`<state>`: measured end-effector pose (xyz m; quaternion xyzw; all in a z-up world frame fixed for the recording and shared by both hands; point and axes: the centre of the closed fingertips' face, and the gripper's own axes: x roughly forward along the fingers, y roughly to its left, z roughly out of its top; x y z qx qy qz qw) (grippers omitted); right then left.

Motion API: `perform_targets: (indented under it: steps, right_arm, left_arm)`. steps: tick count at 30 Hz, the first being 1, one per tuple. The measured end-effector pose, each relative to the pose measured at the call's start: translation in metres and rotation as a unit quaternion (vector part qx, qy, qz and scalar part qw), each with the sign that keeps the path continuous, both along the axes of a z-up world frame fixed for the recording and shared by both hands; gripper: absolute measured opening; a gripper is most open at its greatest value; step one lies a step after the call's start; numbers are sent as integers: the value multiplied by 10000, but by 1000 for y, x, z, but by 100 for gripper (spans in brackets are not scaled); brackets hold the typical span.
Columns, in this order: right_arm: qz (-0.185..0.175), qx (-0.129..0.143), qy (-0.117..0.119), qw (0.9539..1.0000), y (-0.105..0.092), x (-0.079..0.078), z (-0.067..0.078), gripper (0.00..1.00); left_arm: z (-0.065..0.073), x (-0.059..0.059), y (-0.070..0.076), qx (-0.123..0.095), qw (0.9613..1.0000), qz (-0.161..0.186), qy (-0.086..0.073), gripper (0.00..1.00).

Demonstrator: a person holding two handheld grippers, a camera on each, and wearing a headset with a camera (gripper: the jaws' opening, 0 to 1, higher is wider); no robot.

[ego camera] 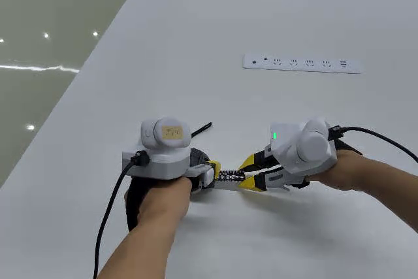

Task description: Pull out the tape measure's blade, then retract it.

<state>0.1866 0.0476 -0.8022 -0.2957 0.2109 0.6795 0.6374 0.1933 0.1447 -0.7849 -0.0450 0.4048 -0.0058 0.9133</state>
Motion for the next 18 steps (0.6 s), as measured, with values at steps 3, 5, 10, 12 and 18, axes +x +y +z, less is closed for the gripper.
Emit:
perform_targets:
  steps: [3, 5, 10, 12, 18]
  right_arm:
    - [2, 3, -1, 10000, 1, 0, 0, 14]
    - [5, 0, -2, 10000, 2, -1, 0, 14]
    - [1, 19, 5, 10000, 4, 0, -2, 14]
    - [10, 19, 7, 10000, 5, -2, 1, 14]
    - [18, 25, 16, 10000, 8, -2, 1, 14]
  left_arm:
    - [1, -1, -1, -4, 10000, -3, 12, 61]
    - [1, 0, 0, 6, 10000, -16, 12, 61]
    - [5, -5, -3, -19, 10000, -15, -5, 61]
    - [5, -4, -3, -23, 10000, -17, 2, 61]
    - [5, -4, -2, -30, 10000, -19, -1, 61]
